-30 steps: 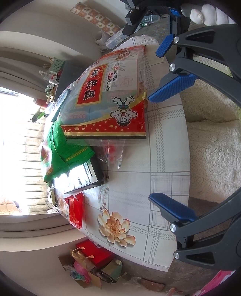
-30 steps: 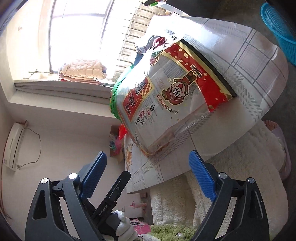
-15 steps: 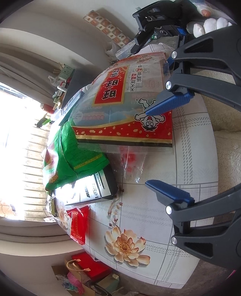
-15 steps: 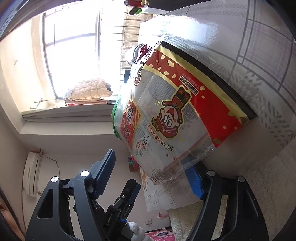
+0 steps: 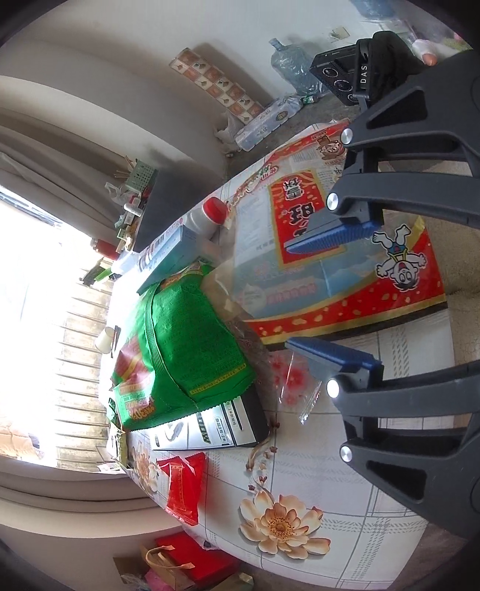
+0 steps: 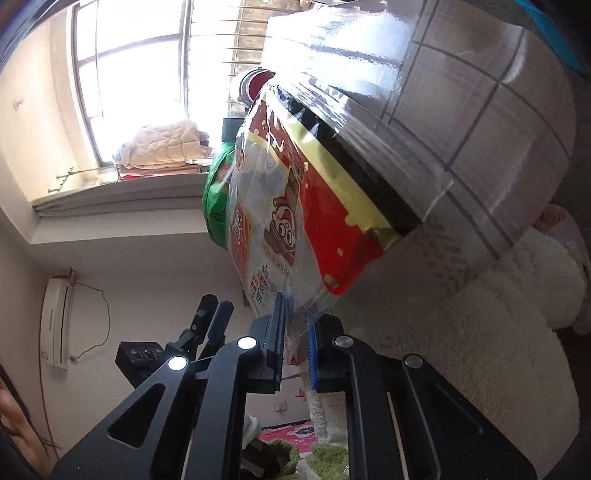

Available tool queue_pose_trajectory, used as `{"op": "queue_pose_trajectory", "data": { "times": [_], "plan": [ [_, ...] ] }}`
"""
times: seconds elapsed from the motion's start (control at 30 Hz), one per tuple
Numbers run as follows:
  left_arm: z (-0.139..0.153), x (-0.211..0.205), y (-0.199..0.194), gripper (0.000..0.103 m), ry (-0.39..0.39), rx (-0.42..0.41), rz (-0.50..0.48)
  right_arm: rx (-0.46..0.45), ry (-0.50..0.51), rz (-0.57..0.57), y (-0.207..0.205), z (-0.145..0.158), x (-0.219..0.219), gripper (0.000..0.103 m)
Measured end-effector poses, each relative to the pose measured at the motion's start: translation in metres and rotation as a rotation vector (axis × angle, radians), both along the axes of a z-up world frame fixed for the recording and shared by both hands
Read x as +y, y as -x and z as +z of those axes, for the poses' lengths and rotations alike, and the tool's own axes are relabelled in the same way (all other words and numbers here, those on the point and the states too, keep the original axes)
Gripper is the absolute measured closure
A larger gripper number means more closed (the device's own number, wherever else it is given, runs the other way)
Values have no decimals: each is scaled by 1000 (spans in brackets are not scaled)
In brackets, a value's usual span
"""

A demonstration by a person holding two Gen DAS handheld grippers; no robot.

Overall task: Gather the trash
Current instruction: 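Reach the right tool to the clear red-printed snack bag and close on it, then grasp the green bag with the left tool while the right tool holds the snack bag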

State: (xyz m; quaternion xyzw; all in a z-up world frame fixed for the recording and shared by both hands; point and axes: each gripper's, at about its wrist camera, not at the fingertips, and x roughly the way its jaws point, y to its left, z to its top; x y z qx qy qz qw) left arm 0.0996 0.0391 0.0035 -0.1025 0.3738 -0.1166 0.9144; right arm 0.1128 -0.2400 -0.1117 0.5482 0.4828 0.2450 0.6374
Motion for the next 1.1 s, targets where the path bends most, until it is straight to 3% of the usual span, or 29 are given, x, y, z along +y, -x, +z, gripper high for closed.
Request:
{"op": "queue_pose_trajectory", "data": {
  "times": [0.1, 0.2, 0.27, 0.33, 0.37, 0.5, 0.57, 0.6, 0.63, 0.77, 0.9, 0.97, 1.1],
  "plan": [
    [-6, -17, -2, 61, -42, 19, -40, 7, 11, 6, 9, -1, -14, 94],
    [-27, -37, -9, 67, -110, 93, -77, -37, -3, -36, 17, 8, -24, 90],
    [-42, -46, -13, 70, -145, 145, -96, -65, -22, -63, 12, 15, -21, 85],
    [-53, -53, -15, 71, -167, 181, -109, -86, -64, -90, 29, 14, -41, 70],
    [-55, -55, -15, 71, -174, 183, -110, -95, -87, -99, 27, 14, -39, 68],
    [-56, -57, -15, 71, -174, 185, -111, -105, -118, -129, 30, 14, -39, 68],
    [-55, -56, -15, 71, -168, 179, -110, -115, -84, -127, 29, 19, -35, 76],
    [-53, -55, -15, 71, -160, 173, -108, -123, -72, -123, 28, 21, -33, 91],
    [-50, -53, -14, 71, -148, 165, -106, -131, -70, -124, 26, 20, -33, 94],
    [-28, -35, -2, 71, -68, 88, -78, -154, -83, -116, 28, 30, -38, 97],
    [1, 4, -1, 67, 17, -9, 20, -211, -92, -114, 35, 48, -54, 97],
    [12, 32, -10, 51, 67, -31, 91, -233, -110, -122, 36, 54, -58, 97],
    [17, 90, -50, 36, 261, 18, 176, -271, -151, -138, 36, 68, -69, 97]
  ]
}}
